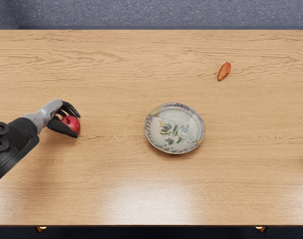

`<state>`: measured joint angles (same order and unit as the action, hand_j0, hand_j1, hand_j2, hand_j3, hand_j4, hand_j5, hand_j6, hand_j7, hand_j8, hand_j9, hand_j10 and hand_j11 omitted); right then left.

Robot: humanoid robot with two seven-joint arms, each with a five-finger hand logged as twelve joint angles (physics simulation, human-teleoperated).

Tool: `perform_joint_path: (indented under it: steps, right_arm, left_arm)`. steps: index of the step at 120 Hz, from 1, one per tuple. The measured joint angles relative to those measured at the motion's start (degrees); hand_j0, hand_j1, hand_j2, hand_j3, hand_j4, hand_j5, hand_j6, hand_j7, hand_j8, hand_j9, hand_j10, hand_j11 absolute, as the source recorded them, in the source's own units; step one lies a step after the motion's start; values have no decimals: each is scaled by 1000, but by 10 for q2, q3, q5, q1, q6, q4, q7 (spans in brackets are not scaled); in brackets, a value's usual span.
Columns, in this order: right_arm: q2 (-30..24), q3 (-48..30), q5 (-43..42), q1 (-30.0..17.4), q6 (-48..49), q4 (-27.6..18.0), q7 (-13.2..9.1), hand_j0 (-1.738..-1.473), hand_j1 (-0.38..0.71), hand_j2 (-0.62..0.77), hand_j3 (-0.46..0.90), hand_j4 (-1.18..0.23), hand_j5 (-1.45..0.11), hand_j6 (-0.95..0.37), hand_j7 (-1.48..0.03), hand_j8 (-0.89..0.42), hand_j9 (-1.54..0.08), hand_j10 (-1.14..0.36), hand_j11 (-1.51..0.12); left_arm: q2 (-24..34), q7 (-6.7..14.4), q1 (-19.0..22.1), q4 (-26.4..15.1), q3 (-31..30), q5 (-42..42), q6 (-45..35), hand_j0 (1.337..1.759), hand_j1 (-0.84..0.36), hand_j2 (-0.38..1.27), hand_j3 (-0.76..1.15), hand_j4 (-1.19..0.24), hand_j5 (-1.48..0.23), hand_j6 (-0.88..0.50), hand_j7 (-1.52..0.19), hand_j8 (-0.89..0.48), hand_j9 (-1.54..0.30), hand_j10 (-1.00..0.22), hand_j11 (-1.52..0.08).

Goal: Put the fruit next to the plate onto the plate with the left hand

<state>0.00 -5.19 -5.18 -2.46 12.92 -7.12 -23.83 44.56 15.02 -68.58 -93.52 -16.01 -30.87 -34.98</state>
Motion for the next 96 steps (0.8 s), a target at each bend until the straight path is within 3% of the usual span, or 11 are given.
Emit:
perform_joint_path:
  steps: [37,54,66,75,96]
  right_arm:
    - [0,0,0,0,0,0,0,-1658,-349,0,0,0,0,0,0,0,0,0,0]
    - [0,0,0,0,0,0,0,-1658,-349,0,0,0,0,0,0,0,0,0,0]
    - [0,0,0,0,0,0,0,-1658,-349,0,0,0,0,0,0,0,0,0,0]
    - [0,0,0,0,0,0,0,-1658,-349,0,0,0,0,0,0,0,0,0,0]
    - [0,0,0,0,0,0,0,-1658,-349,0,0,0,0,0,0,0,0,0,0]
  left_arm:
    - [-41,-2,-94,0,0,3,1,1655,-293,405,0,-697,-1015,-419,-972,-347,-982,-540,-975]
    - [-106,-2,-129,4,1,4,1,1656,-325,478,0,-700,-1021,-400,-983,-324,-980,-512,-972]
    - [-157,-3,-139,13,5,4,1,1656,-356,563,0,-694,-1034,-385,-991,-319,-981,-516,-976]
    - [-185,-3,-138,17,13,4,1,1656,-339,486,0,-692,-1041,-391,-995,-323,-981,-524,-975]
    - [-228,-3,-136,22,34,5,1,1656,-344,527,0,-690,-1047,-397,-990,-362,-987,-536,-974]
